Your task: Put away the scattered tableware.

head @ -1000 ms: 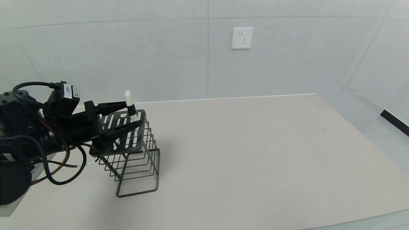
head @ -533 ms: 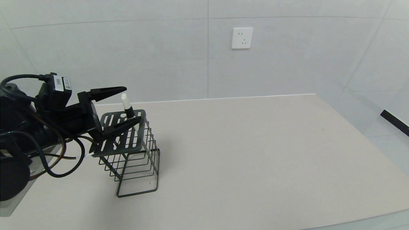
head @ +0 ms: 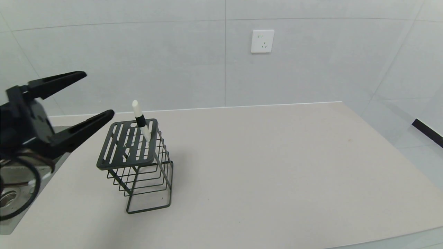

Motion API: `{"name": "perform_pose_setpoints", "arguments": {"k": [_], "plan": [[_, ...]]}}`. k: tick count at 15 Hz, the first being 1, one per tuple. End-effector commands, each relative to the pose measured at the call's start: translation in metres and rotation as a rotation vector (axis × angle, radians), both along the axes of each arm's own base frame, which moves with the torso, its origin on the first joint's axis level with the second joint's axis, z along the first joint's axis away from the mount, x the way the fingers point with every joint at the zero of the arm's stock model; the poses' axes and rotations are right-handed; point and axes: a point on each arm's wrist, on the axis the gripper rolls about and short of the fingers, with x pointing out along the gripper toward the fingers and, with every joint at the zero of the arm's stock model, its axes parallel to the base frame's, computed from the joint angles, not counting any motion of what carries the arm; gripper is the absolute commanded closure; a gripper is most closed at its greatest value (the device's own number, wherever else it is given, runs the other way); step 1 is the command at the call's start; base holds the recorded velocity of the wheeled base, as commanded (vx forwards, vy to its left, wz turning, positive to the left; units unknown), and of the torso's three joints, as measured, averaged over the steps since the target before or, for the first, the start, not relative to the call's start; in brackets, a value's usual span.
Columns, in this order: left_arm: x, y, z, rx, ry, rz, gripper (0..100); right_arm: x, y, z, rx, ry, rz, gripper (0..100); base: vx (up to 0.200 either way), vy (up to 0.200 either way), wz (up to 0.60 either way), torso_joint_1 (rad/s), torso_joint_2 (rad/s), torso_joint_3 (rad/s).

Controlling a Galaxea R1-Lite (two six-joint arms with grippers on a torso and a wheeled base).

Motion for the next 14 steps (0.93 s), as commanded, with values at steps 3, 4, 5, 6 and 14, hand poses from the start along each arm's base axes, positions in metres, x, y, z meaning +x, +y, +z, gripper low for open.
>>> {"name": "perform_pose_setpoints", "arguments": {"k": [3,4,5,6,14], "plan": [[-0.147,-0.004,-0.043,-0.169,0.038,0.099,0,0.0,0.0,0.0,-0.003,0.002,0.006,100,0.0,0.0,0.0,0.0,0.0,0.0],[-0.165,-0.008,-0.054,-0.16,0.053,0.078,0,0.0,0.0,0.0,-0.003,0.001,0.014,100,0.0,0.0,0.0,0.0,0.0,0.0],[-0.18,-0.011,-0.065,-0.154,0.077,0.064,0,0.0,0.0,0.0,-0.003,0.001,0.015,100,0.0,0.0,0.0,0.0,0.0,0.0],[-0.193,-0.014,-0.079,-0.155,0.116,0.061,0,0.0,0.0,0.0,-0.003,0.001,0.015,100,0.0,0.0,0.0,0.0,0.0,0.0],[-0.187,0.002,-0.161,-0.181,0.402,0.913,0,0.0,0.0,0.0,-0.001,0.0,0.013,100,0.0,0.0,0.0,0.0,0.0,0.0]]}}
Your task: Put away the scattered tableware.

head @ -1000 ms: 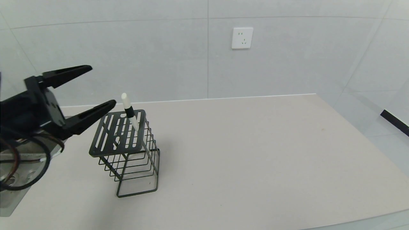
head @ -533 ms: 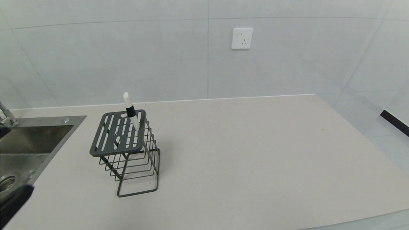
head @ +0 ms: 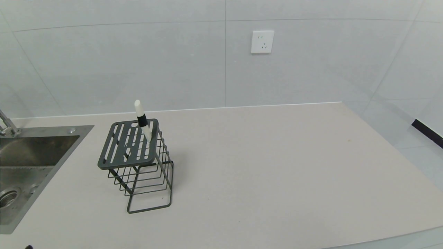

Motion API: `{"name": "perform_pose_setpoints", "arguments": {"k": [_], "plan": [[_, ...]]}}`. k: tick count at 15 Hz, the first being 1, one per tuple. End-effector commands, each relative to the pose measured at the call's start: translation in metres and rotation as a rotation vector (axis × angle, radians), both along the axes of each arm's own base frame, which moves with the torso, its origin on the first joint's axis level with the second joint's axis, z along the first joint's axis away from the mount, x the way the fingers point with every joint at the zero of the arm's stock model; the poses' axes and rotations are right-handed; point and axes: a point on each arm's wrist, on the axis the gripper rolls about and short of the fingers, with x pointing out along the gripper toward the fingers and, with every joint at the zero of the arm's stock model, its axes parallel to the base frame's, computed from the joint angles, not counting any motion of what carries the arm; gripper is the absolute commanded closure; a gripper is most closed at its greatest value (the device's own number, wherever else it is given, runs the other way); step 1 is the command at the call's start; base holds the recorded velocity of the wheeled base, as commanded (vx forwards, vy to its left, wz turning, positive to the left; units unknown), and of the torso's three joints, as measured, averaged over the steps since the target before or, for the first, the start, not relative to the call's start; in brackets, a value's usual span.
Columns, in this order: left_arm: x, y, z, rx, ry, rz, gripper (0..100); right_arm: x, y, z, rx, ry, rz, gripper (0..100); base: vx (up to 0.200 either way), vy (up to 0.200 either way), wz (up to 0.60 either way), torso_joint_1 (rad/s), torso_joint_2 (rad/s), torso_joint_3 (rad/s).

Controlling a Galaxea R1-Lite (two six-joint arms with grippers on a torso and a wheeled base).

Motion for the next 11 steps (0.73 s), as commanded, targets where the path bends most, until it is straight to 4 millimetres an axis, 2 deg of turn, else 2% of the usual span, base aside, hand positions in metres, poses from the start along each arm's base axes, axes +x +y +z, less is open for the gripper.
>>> {"name": "perform_pose_setpoints", "arguments": {"k": [1,3,4,11], "plan": [[-0.0012,-0.0002,-0.0161,0.017,0.092,-0.147,0,0.0001,0.0,0.0001,0.01,0.0,0.001,100,0.0,0.0,0.0,0.0,0.0,0.0],[-0.0062,0.0023,-0.0183,0.019,0.046,-0.287,0,0.0001,0.0,0.0001,0.016,0.0,0.004,100,0.0,0.0,0.0,0.0,0.0,0.0],[-0.0095,0.002,-0.0191,0.026,0.002,-0.271,0,0.0001,0.0,0.0001,0.016,0.0,0.005,100,0.0,0.0,0.0,0.0,0.0,0.0],[-0.0093,0.0027,-0.02,-0.007,0.011,-0.236,0,0.0004,0.0,0.0002,0.027,0.003,-0.002,100,0.0,0.0,0.0,0.0,0.0,0.0]]}}
